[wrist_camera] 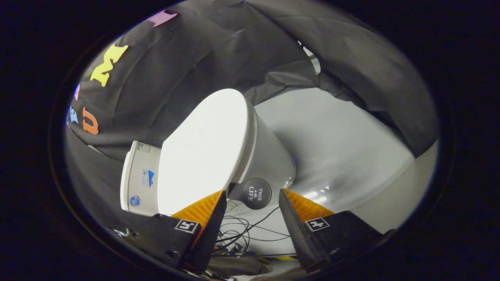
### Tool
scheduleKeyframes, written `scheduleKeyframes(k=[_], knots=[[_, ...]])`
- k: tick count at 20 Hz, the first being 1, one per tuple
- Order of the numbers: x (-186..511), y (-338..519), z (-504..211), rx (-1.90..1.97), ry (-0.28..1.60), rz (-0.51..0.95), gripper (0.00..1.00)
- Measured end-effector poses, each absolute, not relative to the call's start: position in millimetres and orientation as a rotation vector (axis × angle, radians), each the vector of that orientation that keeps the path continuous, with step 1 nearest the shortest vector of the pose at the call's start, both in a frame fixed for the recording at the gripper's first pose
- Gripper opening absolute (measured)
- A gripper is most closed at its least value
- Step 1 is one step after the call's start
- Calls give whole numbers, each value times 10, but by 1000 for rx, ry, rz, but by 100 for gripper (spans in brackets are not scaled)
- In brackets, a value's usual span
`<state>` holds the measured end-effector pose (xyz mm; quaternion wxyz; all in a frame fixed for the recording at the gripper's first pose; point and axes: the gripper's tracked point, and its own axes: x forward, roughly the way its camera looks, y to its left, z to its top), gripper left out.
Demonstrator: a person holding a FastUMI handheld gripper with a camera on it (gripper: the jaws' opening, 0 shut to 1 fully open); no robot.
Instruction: Open the toilet lid.
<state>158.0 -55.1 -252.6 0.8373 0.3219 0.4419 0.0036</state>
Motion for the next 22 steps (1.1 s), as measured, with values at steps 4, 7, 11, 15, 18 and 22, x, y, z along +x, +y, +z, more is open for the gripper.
scheduleKeyframes(k=[4, 7, 11, 15, 18, 22], knots=[[1626, -482, -2569, 720, 931, 53, 74], [1681, -474, -2598, 807, 917, 63, 68], [1677, -498, -2665, 795, 922, 60, 59], [1685, -535, -2621, 725, 912, 64, 46], [1699, -576, -2548, 772, 900, 53, 39], [1738, -488, -2427, 738, 877, 44, 29]])
